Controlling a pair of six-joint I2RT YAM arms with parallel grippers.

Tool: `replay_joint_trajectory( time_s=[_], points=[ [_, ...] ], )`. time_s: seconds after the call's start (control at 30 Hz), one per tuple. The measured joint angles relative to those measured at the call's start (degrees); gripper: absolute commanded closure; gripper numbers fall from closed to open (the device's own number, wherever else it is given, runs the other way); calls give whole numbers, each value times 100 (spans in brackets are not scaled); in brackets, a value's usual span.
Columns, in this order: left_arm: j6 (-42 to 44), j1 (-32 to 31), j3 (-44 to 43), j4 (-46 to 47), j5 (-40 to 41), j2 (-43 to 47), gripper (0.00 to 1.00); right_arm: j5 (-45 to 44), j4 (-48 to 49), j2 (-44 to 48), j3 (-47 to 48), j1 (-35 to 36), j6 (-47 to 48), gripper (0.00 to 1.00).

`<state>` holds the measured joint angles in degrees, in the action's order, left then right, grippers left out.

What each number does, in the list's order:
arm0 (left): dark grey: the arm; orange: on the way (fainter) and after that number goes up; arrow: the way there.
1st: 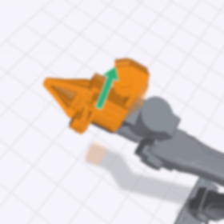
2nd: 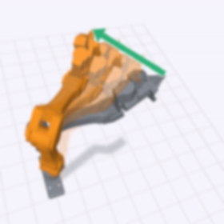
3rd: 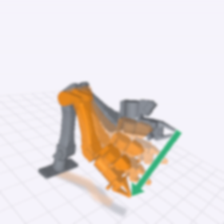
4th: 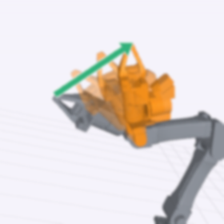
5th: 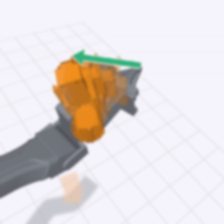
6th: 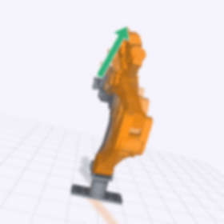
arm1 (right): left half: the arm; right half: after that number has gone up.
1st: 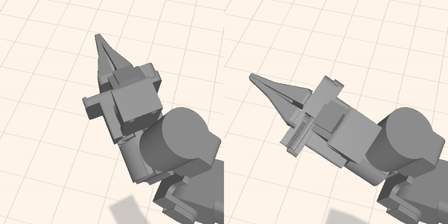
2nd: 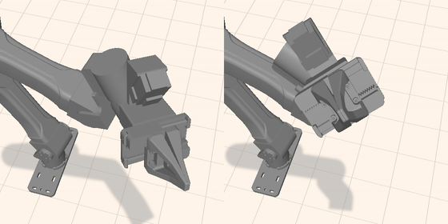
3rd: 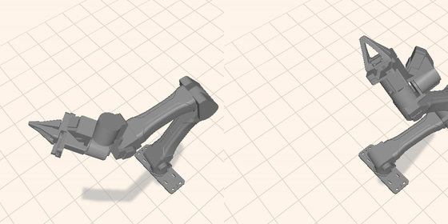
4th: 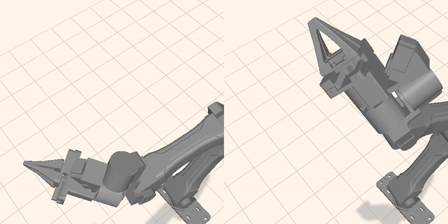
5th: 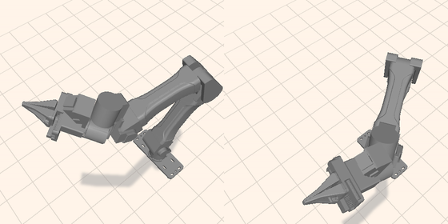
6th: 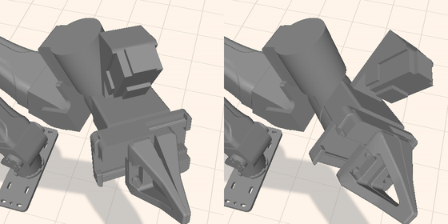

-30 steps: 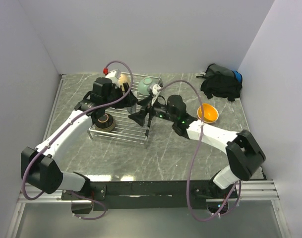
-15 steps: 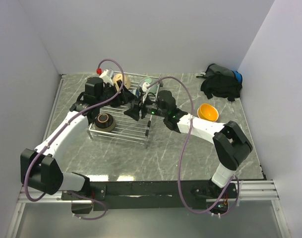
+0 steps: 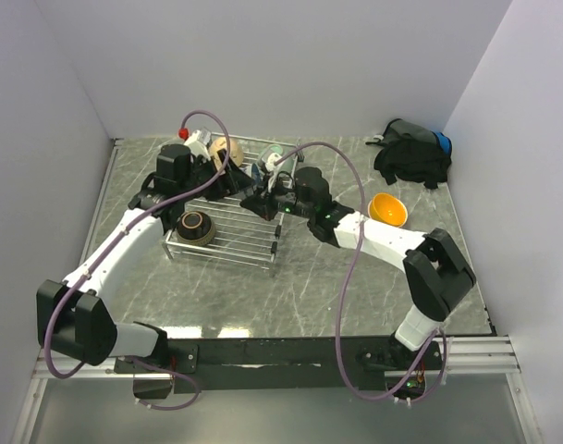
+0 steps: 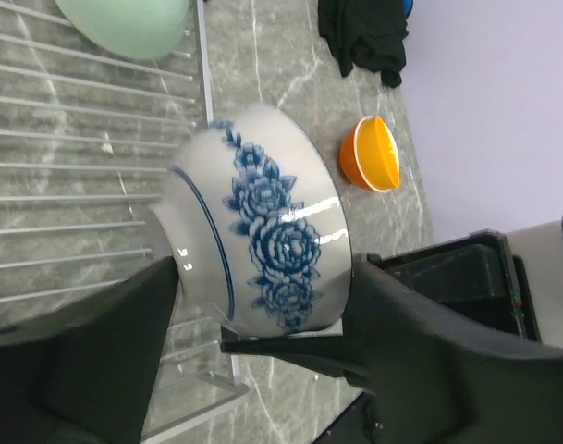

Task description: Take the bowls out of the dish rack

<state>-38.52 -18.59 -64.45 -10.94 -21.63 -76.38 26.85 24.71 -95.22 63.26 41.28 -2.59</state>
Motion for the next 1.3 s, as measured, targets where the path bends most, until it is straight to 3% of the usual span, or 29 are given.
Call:
replay_joint_trajectory(
  time_s=[0.07, 0.33, 0.67, 0.97, 1.3],
  points=[
    [101, -17, 0, 22, 81, 52, 1, -52, -175, 116, -28, 17, 79, 100],
    [745, -15, -2, 44, 789, 664, 1, -688, -1639, 793, -225, 85, 584, 100],
    [1541, -15, 485, -44, 2470, 1856, 1, -2511, -4041, 1572, -188, 79, 1285, 100],
    [1847, -15, 1217, -411, 4002, 2308, 1, -4148, -5788, 809, 420, -66, 1757, 100],
    [1939, -15, 1250, -481, 4297, 2323, 0, -4544, -6063, -439, 1027, -667, 2057, 100]
  ],
)
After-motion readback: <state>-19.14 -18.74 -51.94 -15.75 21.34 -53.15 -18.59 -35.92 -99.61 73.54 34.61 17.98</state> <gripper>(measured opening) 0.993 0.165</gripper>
